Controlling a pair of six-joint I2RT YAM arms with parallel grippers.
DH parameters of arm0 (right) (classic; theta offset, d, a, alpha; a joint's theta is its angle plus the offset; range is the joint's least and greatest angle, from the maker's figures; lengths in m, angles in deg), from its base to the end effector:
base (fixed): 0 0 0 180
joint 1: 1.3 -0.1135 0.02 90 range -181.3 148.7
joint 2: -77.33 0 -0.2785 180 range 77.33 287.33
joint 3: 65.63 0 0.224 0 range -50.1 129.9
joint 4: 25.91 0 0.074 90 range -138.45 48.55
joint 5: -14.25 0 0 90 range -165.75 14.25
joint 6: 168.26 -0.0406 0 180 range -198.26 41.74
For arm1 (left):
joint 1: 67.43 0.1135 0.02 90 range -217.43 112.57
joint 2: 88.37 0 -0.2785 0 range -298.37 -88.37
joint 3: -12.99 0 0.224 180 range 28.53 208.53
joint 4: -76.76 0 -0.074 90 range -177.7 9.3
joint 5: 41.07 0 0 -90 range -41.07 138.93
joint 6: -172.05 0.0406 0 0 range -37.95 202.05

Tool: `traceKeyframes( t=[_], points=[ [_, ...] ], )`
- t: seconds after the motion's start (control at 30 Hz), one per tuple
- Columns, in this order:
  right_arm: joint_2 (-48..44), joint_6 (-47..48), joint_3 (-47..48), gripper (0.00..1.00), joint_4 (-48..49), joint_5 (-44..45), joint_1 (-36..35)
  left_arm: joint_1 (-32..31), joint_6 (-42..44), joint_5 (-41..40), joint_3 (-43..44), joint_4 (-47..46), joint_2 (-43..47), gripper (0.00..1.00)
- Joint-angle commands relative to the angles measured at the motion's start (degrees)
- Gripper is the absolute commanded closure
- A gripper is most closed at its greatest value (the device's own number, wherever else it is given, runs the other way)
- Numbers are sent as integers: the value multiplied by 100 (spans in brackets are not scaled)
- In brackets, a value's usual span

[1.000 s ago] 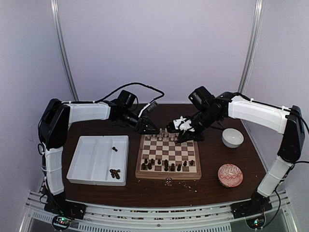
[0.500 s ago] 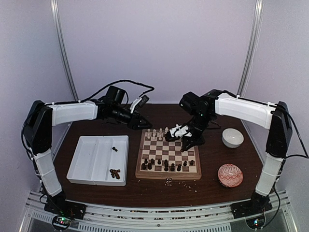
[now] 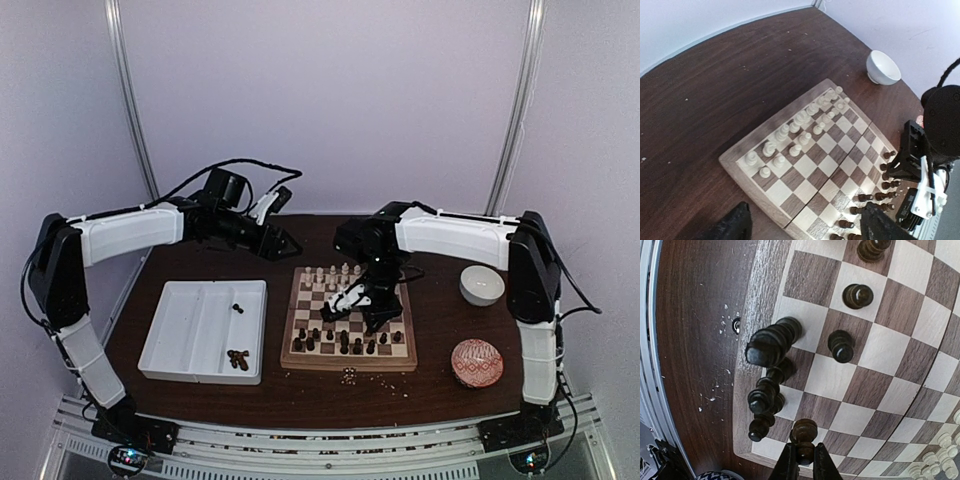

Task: Set up the chess pieces on the board
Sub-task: Place the pawn at c7.

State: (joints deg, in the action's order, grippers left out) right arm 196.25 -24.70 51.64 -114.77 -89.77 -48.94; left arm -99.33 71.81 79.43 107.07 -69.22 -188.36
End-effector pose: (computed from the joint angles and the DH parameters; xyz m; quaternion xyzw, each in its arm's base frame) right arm 0.2471 0.2856 0.2374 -0.7666 0.6304 0.1221 0.0019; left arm 0.3072 -0.2155 0.2948 0.2736 0.8377 -0.3692 0.2953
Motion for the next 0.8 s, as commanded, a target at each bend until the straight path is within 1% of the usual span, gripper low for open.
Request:
traceKeyframes(
  t=[0.0, 0.03, 0.17, 0.37, 0.77],
  points=[
    [200, -119, 244, 89, -322, 379, -78, 30, -84, -1286, -245, 40, 453, 5],
    [234, -118, 262, 89, -335, 404, -83, 33, -51, -1496, -284, 37, 520, 2],
    [398, -169, 352, 88, -365, 469, -90, 31, 79, -1994, -467, -62, 701, 2],
    [569, -210, 443, 87, -351, 480, -96, 29, 84, -2158, -445, -15, 682, 2],
    [662, -258, 493, 85, -286, 274, -97, 31, 75, -2153, -322, 138, 574, 2]
  ],
)
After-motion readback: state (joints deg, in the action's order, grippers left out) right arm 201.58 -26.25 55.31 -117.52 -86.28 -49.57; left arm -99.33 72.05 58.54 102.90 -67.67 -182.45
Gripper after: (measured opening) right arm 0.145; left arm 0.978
